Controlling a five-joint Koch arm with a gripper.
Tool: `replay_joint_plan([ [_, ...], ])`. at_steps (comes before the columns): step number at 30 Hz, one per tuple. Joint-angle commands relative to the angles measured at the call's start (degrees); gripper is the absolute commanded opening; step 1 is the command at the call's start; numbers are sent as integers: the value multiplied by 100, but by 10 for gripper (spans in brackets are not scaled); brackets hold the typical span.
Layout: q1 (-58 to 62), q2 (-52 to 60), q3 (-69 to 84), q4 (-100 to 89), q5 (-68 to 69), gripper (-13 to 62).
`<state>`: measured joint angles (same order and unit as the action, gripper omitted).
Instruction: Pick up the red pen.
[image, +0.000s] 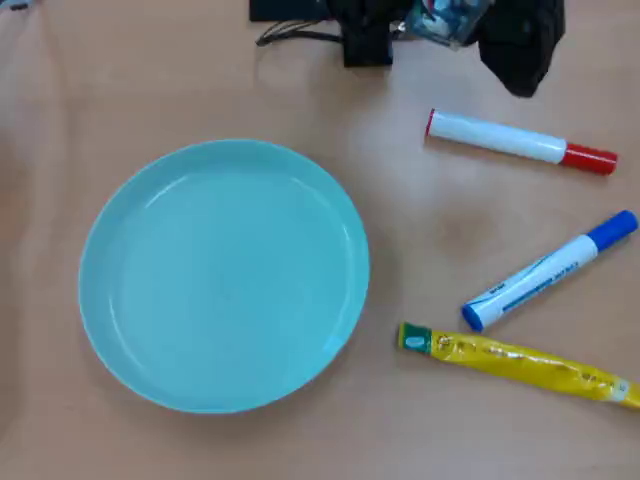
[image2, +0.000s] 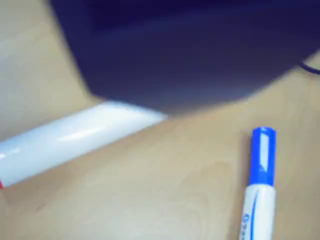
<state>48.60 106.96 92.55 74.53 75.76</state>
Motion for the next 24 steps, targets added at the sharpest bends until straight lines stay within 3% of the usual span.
replay_joint_plan([
  [1,-316,-18,-308,-272,624,140],
  [7,-633,-308,-264,-308,747,290],
  [20,-993,-1775,-281,-870,747,475],
  [24,-1107,-2162,-281,-984,800,484],
])
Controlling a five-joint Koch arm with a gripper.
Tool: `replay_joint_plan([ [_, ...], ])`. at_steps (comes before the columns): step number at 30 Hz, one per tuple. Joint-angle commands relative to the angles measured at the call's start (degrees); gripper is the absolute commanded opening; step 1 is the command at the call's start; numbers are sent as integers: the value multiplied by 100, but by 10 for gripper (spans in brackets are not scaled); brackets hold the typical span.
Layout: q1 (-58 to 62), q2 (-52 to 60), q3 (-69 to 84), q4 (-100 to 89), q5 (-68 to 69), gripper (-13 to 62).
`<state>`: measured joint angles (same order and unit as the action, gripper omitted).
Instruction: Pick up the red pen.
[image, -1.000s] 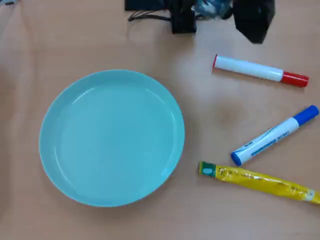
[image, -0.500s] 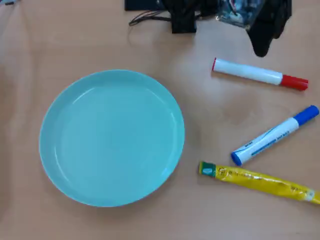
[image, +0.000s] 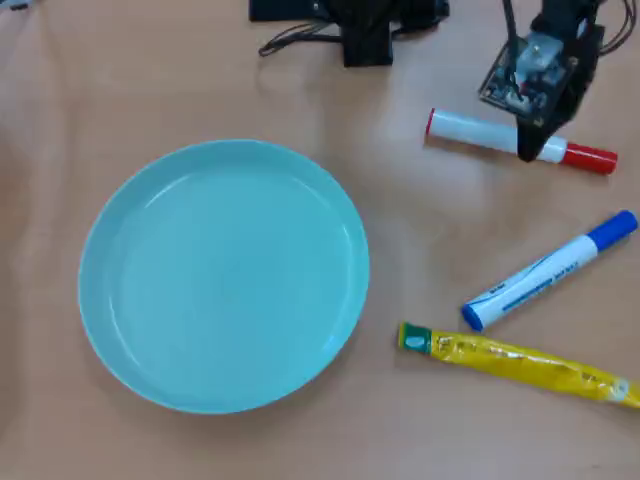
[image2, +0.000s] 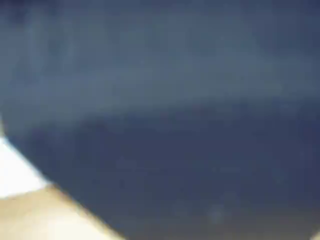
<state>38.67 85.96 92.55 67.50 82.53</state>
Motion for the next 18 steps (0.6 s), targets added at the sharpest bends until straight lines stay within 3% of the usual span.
replay_joint_plan([
  [1,-158,-123,-281,-290,141,484],
  [18,-272,-826,255,-290,97,481],
])
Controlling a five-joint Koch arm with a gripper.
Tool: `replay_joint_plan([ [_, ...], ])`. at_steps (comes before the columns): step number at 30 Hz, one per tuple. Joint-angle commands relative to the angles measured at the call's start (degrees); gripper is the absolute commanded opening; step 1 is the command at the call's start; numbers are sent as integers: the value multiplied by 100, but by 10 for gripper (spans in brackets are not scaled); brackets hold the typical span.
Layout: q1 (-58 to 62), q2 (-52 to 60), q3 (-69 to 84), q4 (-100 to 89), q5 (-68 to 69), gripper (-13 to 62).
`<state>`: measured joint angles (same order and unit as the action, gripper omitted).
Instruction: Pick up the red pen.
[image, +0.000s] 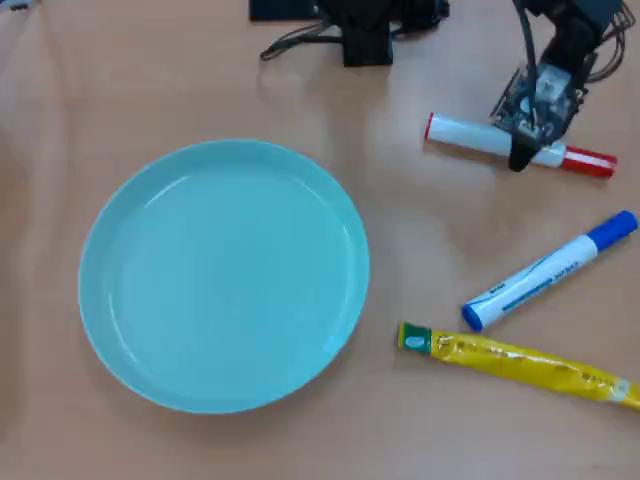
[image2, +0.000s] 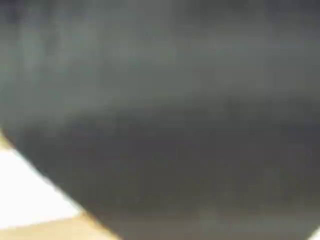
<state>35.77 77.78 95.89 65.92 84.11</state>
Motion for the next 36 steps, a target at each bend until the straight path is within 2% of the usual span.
replay_joint_plan([
  [1,70,-88,-62,-123,-141,479],
  [9,290,-492,-79,-176,-703,471],
  [11,272,-519,-79,-413,-694,438],
  [14,264,-510,123,-949,-738,311],
  [20,299,-492,1222,-2479,-1125,-15],
  [22,396,-448,1687,-3050,-1107,-91],
  [25,466,-281,1986,-3428,-1099,-67],
  [36,510,70,2030,-2839,-1090,-67],
])
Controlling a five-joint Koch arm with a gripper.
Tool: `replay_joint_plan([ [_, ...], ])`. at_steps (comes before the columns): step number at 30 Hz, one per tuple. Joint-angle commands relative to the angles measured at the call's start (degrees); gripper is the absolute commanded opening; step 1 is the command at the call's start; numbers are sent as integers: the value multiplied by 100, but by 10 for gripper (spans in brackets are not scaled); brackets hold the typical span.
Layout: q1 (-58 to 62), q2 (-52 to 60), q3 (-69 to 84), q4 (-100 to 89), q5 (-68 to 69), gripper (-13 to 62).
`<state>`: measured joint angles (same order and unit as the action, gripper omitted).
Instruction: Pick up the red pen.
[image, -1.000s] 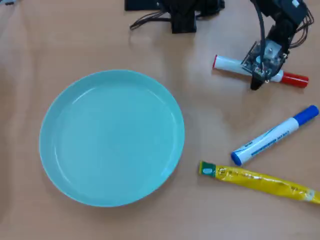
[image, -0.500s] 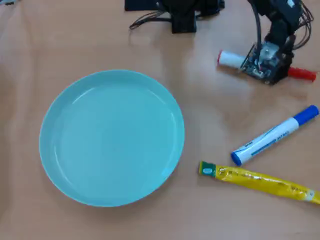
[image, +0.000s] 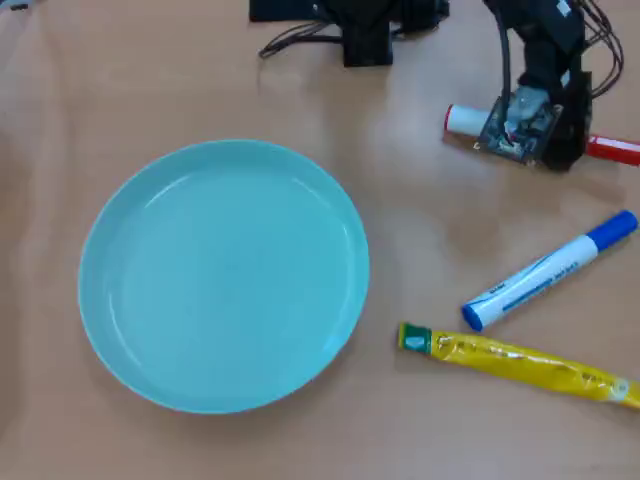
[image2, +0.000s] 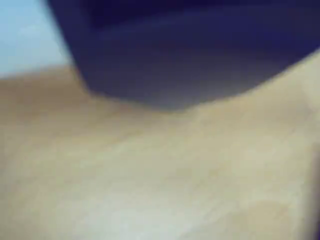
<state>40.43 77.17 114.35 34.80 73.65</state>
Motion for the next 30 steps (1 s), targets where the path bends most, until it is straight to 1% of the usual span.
replay_joint_plan([
  [1,79,167,176,448,-44,-67],
  [6,246,360,-18,1345,-35,-67],
  [10,281,466,-519,2417,-26,-67],
  [14,334,466,-1283,3832,-18,-67],
  [21,782,475,-2769,5941,-79,-67],
  [25,870,475,-3718,6557,-149,-67],
  [30,932,475,-5027,7295,-554,-66],
])
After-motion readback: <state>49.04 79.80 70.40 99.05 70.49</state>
